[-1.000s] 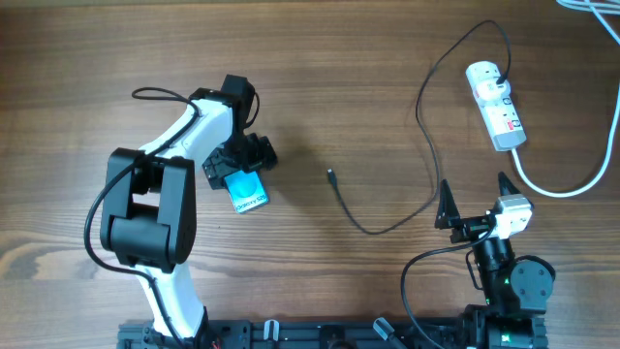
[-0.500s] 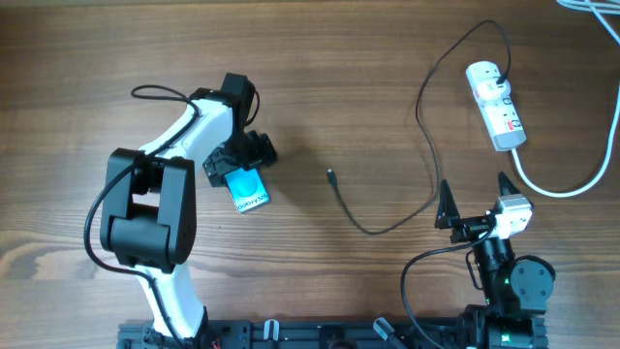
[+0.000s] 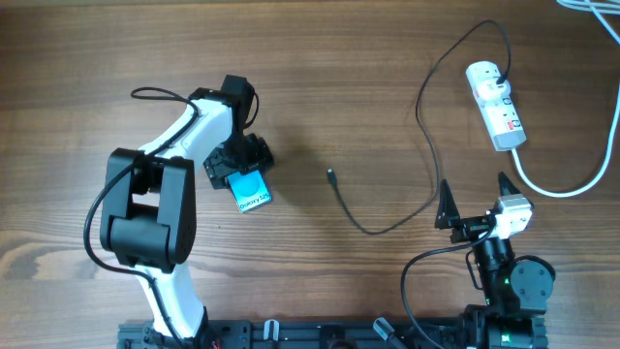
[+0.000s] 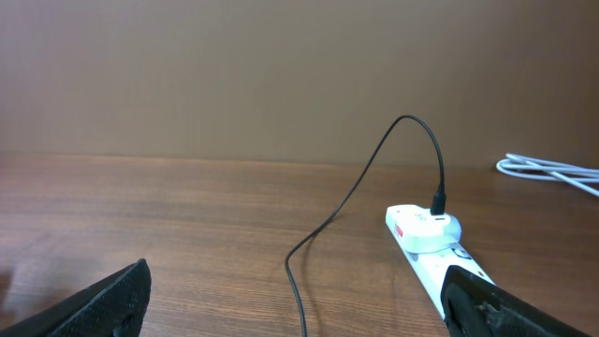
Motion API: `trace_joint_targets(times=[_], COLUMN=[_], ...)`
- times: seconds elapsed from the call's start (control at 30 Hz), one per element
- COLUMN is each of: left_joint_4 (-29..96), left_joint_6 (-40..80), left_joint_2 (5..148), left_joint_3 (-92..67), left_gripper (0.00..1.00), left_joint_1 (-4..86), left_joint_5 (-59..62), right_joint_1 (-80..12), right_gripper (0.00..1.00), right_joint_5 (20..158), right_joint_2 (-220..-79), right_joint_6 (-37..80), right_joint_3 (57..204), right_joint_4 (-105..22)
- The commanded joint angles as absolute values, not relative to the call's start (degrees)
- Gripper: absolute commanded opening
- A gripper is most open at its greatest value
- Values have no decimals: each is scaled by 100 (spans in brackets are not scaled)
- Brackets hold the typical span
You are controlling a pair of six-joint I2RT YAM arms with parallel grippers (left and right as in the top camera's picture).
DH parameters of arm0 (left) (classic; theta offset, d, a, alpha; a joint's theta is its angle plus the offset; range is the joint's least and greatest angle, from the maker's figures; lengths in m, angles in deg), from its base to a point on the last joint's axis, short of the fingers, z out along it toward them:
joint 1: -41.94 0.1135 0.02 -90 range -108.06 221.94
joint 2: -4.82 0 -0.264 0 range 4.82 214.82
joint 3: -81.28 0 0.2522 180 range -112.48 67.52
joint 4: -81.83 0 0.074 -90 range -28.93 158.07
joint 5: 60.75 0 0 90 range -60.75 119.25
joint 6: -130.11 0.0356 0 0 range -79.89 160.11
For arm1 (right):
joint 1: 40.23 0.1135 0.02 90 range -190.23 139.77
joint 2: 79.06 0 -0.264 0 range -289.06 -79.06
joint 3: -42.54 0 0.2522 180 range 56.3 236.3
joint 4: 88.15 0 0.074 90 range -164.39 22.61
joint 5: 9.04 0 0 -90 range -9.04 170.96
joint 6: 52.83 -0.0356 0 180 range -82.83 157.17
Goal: Plug charger to phone and switch on socket
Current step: 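Close the left gripper on the phone and tilt it upright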
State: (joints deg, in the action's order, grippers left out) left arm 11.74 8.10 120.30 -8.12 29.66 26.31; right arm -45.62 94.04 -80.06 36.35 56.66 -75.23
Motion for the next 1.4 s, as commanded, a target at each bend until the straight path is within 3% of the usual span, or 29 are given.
trace_joint_targets(times=[0.0, 0.03, 0.23, 0.53, 1.13, 1.37], left_joint_4=[1082, 1106, 1523, 1447, 1473, 1486], left_joint_6=[836, 836, 838, 836, 836, 832], left_joint_2=[12196, 12196, 12196, 12196, 12196, 12196], left_joint_3=[-693, -693, -693, -693, -693, -693], left_gripper=[93, 100, 100, 86, 92, 89], left_joint_1=[2973, 2973, 2973, 2973, 2973, 2973], left_joint_5=[2734, 2734, 2738, 2734, 2736, 2729], right_joint_1=[-4564, -4564, -4564, -4564, -4564, -4564], right_gripper=[100, 100, 100, 100, 100, 100], right_joint_5=[9457, 9457, 9457, 9457, 9457, 9457], right_joint_2=[-7966, -7966, -7966, -7966, -7966, -7966], right_joint_6=[3563, 3565, 3563, 3563, 3563, 3565], right_joint_3=[5659, 5659, 5659, 5659, 5659, 5659], right_joint_4=[-7540, -7540, -7540, -7540, -7540, -7540])
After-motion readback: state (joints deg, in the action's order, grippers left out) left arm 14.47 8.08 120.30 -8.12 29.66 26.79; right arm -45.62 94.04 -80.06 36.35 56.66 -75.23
